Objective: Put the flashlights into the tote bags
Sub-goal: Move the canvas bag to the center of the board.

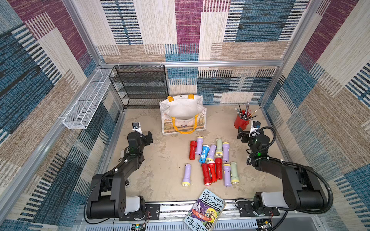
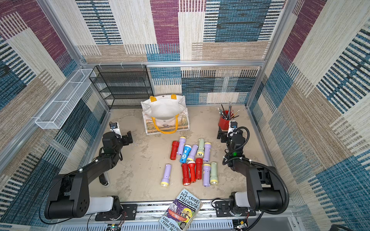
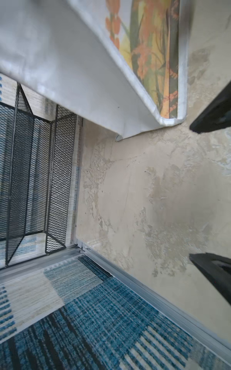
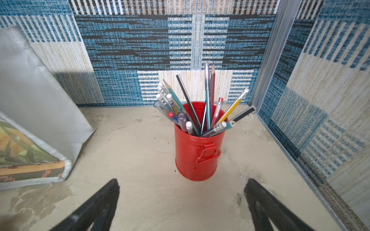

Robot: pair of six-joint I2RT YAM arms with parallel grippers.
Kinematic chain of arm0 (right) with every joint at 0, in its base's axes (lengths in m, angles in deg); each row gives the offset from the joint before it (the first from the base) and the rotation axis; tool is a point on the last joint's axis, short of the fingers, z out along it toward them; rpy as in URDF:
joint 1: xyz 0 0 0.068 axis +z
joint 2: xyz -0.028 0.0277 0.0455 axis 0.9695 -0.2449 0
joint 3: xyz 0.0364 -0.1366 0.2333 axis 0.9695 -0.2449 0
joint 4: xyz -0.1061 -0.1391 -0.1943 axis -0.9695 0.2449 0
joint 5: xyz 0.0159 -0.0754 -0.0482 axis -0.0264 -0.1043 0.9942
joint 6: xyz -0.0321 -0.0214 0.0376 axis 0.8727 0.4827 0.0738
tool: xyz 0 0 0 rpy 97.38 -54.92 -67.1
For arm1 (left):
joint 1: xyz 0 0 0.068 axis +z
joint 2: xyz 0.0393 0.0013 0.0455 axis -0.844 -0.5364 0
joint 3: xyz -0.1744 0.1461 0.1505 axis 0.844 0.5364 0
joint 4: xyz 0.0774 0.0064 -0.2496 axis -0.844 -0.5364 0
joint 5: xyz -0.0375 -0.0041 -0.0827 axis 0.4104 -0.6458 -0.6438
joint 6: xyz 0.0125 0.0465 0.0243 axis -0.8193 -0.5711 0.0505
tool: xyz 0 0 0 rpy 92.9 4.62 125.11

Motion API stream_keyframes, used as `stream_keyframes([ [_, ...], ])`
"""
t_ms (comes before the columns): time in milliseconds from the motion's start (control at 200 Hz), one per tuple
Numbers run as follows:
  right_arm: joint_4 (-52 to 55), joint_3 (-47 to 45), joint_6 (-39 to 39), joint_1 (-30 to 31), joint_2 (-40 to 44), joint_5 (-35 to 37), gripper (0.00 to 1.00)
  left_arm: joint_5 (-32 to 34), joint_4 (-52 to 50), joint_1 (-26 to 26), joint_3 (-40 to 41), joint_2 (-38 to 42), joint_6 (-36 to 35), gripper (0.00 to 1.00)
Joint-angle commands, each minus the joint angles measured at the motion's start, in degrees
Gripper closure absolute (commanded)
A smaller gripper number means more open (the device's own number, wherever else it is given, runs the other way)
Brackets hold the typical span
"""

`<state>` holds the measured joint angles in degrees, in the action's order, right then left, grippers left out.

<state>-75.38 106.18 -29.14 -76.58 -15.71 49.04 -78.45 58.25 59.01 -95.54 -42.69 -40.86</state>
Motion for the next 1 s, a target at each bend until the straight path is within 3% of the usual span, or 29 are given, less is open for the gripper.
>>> stream_keyframes([
  [0,9.15,4.07,-2.75,-0.04,1.57,2.58,0.01,4.29,-20.63,0.04,-8.14,-0.58,4.93,0.12],
  [270,24.54,14.28,-7.80,0.05,4.05,4.86,0.00,-3.03,-42.00,-0.61,-28.25,-3.55,9.72,0.16],
  [556,30.41,16.20,-14.37,0.14,6.61,0.51,0.02,-3.14,-64.97,-6.19,-53.38,-12.41,7.06,0.20],
  [996,36.71,19.26,-17.18,1.45,8.96,-4.44,0.04,-7.24,-78.48,-16.54,-80.86,-30.93,5.94,0.27],
])
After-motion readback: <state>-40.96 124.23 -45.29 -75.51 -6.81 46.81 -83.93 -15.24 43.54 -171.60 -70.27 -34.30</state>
